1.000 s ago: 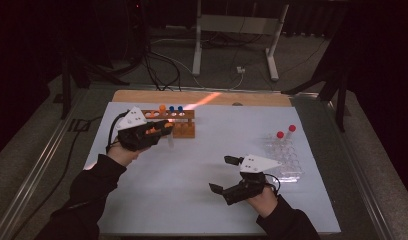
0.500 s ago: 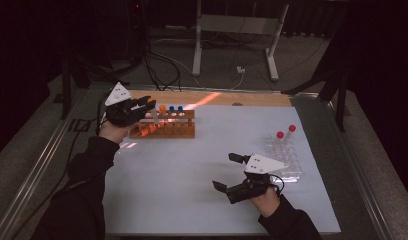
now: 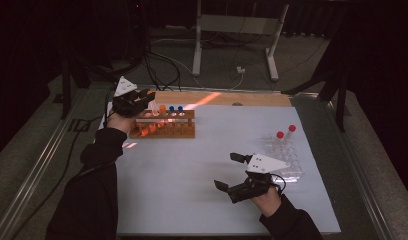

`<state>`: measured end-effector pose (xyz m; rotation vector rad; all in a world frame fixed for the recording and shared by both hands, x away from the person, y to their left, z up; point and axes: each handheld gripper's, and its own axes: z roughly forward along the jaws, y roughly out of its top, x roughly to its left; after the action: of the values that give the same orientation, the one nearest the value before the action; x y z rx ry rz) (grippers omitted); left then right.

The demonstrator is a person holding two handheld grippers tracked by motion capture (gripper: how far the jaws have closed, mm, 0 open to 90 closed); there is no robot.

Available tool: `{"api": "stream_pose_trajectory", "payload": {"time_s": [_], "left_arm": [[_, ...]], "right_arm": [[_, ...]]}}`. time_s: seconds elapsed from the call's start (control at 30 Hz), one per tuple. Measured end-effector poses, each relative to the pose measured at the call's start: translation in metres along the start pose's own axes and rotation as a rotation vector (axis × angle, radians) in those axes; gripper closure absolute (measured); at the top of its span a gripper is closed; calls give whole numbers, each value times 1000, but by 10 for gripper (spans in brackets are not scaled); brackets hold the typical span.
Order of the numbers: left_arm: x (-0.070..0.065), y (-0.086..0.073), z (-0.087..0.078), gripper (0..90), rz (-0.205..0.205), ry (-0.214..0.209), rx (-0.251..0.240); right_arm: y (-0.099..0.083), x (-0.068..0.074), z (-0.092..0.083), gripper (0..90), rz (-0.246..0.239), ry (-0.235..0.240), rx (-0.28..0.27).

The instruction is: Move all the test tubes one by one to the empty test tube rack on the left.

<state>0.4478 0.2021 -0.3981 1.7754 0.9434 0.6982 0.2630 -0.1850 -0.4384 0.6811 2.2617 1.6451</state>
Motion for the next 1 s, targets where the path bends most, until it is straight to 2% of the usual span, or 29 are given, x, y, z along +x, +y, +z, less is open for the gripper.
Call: {"api": "stream_pose_trajectory", "payload": {"time_s": [0.6, 0.7, 1.0], "left_arm": [[-2, -39, 26, 715, -37, 6, 94], [-2, -42, 29, 715, -35, 7, 105], [-3, -45, 32, 714, -42, 10, 99]], "right_arm": [[-1, -1, -2, 0, 0, -4, 3], [-1, -2, -2, 0, 2, -5, 1], [0, -2, -3, 0, 3, -4, -3]]}}
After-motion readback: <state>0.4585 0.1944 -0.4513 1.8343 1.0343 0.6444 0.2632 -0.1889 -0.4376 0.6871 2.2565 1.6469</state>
